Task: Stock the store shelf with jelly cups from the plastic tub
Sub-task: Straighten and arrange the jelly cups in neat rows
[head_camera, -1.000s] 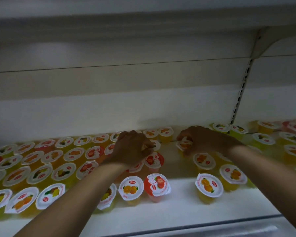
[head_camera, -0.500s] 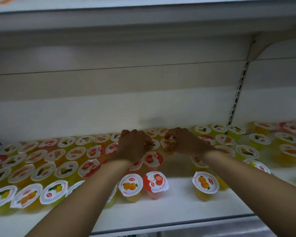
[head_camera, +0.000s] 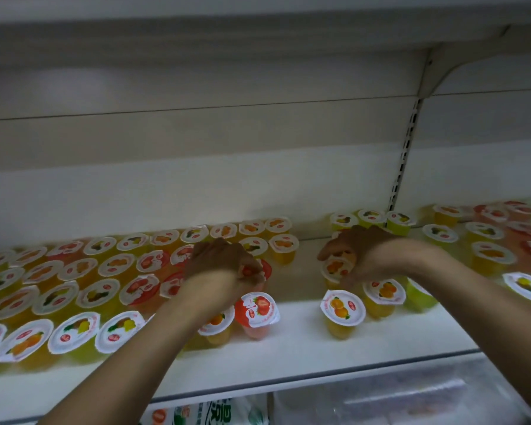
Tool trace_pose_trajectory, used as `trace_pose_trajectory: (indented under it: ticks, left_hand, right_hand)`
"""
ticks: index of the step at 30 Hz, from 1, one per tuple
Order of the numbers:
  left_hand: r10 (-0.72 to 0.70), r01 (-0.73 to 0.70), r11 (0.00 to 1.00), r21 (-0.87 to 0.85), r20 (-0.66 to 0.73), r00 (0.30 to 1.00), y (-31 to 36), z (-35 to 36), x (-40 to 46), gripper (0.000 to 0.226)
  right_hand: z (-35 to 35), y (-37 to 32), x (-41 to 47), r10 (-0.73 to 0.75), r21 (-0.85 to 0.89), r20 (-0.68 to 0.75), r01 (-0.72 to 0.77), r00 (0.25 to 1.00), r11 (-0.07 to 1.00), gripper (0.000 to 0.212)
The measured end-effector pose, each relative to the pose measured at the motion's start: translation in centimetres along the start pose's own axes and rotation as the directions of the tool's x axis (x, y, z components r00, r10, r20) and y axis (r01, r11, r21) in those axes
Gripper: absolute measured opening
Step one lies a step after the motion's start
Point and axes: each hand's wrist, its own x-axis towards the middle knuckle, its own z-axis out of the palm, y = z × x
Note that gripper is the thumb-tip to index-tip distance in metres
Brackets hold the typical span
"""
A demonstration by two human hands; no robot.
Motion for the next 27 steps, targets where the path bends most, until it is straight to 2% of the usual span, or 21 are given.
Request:
trace_pose_trajectory:
  ticks: [10, 19, 23, 25, 27]
  left_hand:
    - [-0.064, 0.066, 0.995, -0.070, 0.027, 0.998, 1.6, -0.7, -0.2, 0.021]
    - [-0.072, 0.077, 0.995, -0.070, 0.078, 0.994, 2.2, -1.4, -0.3, 0.019]
    - [-0.109, 0.114, 0.982, -0.153, 0.041, 0.993, 2.4, -1.6, -1.1, 0.017]
    - [-0.100, 0.099, 0.972, -0.213, 0.005, 0.995, 2.5, -1.7, -2.1, 0.020]
    - [-0.086, 0.087, 0.962, -0.260, 0.014, 0.996, 2.6, -1.6, -3.7, 0.027]
  right_hand:
    - [2.9, -3.4, 2.4, -0.104, 0.177, -0.192, 0.139, 0.976, 0.974, 0.047]
    - [3.6, -4.9, 3.3, -0.086, 0.146, -0.217, 0.119, 0.972, 0.982, 0.047]
    - [3.1, -5.0, 1.4, -0.107, 0.080, -0.281, 0.134, 0.954, 0.988, 0.051]
    - [2.4, -4.5, -0.6, -0.145, 0.110, -0.315, 0.188, 0.938, 0.976, 0.051]
    - [2.0, -3.5, -2.6, -0.198, 0.111, -0.231, 0.228, 0.953, 0.967, 0.058]
